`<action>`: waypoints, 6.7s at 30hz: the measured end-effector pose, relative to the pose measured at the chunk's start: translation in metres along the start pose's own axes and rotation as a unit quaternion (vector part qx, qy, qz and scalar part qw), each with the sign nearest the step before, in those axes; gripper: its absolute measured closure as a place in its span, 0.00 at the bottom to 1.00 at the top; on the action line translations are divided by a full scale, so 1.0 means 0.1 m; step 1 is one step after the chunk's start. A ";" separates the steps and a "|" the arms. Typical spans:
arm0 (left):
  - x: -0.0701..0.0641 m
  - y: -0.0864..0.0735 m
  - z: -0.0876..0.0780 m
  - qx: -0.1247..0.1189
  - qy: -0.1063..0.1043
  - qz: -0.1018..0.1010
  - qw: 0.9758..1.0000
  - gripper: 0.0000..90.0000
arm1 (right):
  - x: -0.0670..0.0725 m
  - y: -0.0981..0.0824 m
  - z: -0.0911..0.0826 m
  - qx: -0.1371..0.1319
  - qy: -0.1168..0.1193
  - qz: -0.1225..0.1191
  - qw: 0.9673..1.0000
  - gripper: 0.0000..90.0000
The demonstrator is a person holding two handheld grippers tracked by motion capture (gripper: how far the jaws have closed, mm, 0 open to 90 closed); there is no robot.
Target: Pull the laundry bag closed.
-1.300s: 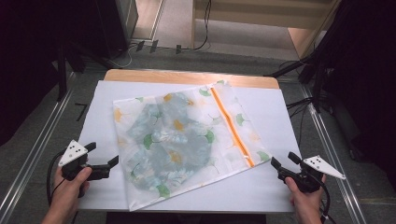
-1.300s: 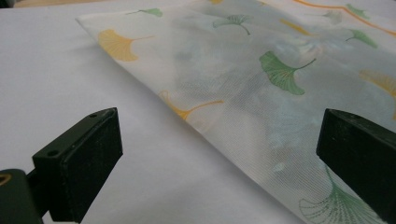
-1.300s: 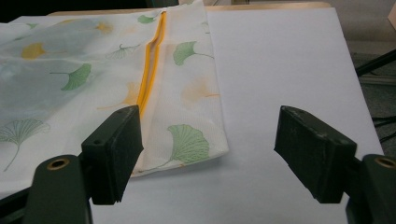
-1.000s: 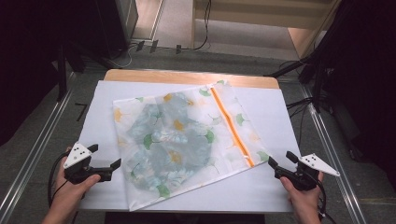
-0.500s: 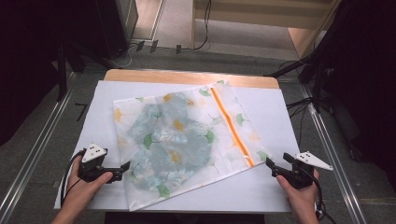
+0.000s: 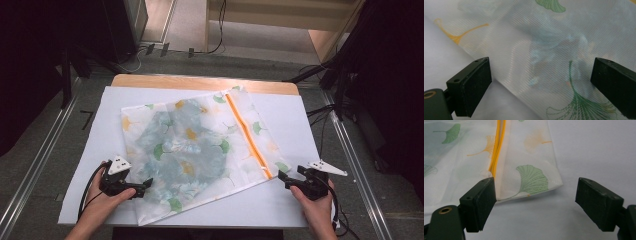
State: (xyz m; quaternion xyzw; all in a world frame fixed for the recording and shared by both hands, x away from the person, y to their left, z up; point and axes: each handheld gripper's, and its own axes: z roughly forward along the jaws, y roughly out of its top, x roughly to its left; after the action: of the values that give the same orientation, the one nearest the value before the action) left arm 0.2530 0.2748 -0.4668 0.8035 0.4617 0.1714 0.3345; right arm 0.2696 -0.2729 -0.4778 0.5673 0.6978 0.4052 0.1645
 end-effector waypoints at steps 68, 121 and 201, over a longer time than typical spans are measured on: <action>-0.06 0.09 -0.01 0.005 -0.044 -0.006 0.999 0.96 | 0.14 0.10 0.22 0.048 -0.022 -0.056 0.997 0.97; 0.38 0.07 -0.05 -0.020 0.015 -0.051 0.998 0.94 | 0.58 -0.11 0.11 0.061 -0.004 -0.080 0.995 0.73; -1.40 0.36 0.55 -0.009 -0.160 0.079 0.984 0.99 | 1.21 -0.28 0.14 0.050 0.085 -0.191 0.977 0.76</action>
State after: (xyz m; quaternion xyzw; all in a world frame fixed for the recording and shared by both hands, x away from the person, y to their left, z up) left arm 0.2355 0.1214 -0.4760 0.8516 0.3356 0.0702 0.3966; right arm 0.2245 -0.1559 -0.4796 0.3946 0.8241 0.3775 0.1504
